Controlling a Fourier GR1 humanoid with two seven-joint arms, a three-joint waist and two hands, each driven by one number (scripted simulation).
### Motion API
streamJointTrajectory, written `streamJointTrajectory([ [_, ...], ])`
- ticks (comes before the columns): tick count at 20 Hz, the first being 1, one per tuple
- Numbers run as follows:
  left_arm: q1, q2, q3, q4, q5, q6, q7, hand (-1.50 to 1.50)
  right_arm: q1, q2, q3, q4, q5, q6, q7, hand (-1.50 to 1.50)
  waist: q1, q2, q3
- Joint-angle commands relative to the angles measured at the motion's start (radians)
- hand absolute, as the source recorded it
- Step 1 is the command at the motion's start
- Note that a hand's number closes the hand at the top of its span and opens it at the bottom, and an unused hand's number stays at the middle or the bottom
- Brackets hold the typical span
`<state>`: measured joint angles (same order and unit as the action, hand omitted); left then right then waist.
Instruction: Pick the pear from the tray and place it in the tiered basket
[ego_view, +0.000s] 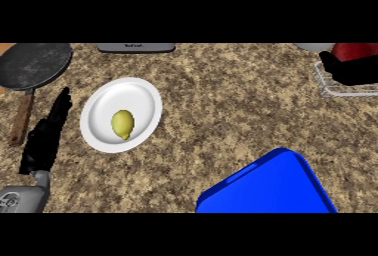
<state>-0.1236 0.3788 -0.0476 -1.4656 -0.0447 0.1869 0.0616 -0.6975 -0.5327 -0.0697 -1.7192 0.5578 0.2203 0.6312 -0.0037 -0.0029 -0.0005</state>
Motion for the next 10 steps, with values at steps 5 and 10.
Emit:
streamJointTrajectory([
  [5,-0.01,-0.036,0.007,0.027,-0.032,-0.025,-0.009,0.0,-0.095,-0.063,-0.086,0.22,-0.028,0.037,-0.165,1.5,0.011,0.005,0.0],
  [10,0.0,-0.013,0.045,-0.019,0.001,-0.054,0.013,0.0,-0.088,-0.13,-0.057,0.354,0.093,-0.032,-0.32,1.5,0.021,0.006,0.001],
])
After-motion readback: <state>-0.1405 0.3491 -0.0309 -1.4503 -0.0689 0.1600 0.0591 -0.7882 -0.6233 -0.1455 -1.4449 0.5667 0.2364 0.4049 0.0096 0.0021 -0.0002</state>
